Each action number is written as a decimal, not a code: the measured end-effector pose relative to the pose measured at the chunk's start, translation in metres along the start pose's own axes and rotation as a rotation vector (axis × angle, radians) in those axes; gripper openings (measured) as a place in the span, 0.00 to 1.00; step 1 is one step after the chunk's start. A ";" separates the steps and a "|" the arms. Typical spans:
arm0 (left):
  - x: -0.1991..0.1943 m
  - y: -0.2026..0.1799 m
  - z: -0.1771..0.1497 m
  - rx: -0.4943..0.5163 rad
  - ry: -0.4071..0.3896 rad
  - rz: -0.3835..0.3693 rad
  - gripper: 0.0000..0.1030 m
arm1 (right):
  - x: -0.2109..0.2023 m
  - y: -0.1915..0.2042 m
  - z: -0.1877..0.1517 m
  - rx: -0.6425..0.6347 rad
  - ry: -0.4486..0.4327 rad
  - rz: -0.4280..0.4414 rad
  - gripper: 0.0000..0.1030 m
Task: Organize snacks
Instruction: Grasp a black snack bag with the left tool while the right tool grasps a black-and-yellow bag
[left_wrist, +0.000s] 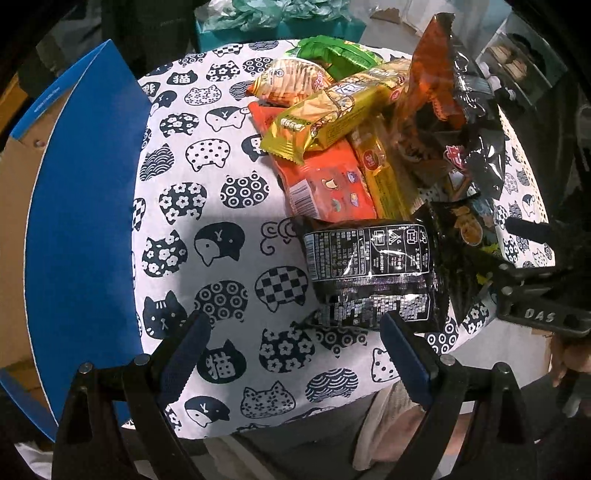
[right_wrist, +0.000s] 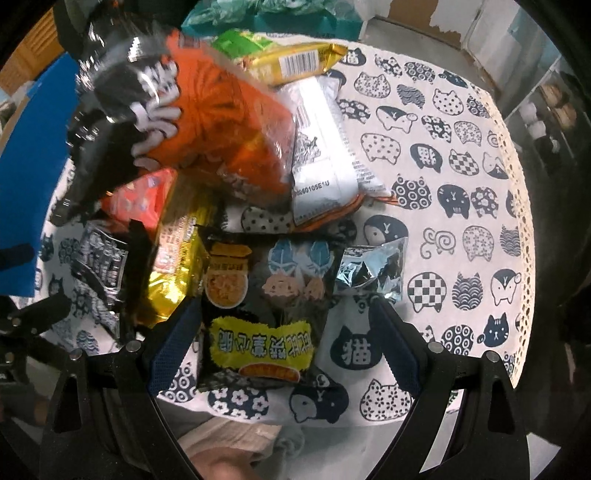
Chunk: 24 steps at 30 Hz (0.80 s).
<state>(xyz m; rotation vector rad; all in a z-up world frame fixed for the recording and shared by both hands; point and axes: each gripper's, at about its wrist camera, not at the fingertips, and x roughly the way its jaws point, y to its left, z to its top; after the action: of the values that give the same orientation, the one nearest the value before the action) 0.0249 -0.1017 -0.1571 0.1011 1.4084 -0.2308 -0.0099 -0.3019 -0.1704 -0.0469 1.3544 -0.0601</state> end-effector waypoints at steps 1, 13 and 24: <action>0.000 -0.001 0.001 -0.003 0.000 -0.003 0.91 | 0.004 0.001 0.000 -0.005 0.005 -0.001 0.88; 0.002 -0.011 0.016 -0.090 0.002 -0.089 0.91 | 0.029 0.010 0.005 -0.056 0.036 0.008 0.68; 0.022 -0.043 0.027 -0.102 0.039 -0.064 0.91 | 0.012 -0.008 -0.007 -0.037 -0.001 0.003 0.58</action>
<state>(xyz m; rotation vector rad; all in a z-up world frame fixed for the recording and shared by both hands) 0.0451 -0.1512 -0.1715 -0.0235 1.4610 -0.2108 -0.0144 -0.3107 -0.1826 -0.0762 1.3542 -0.0322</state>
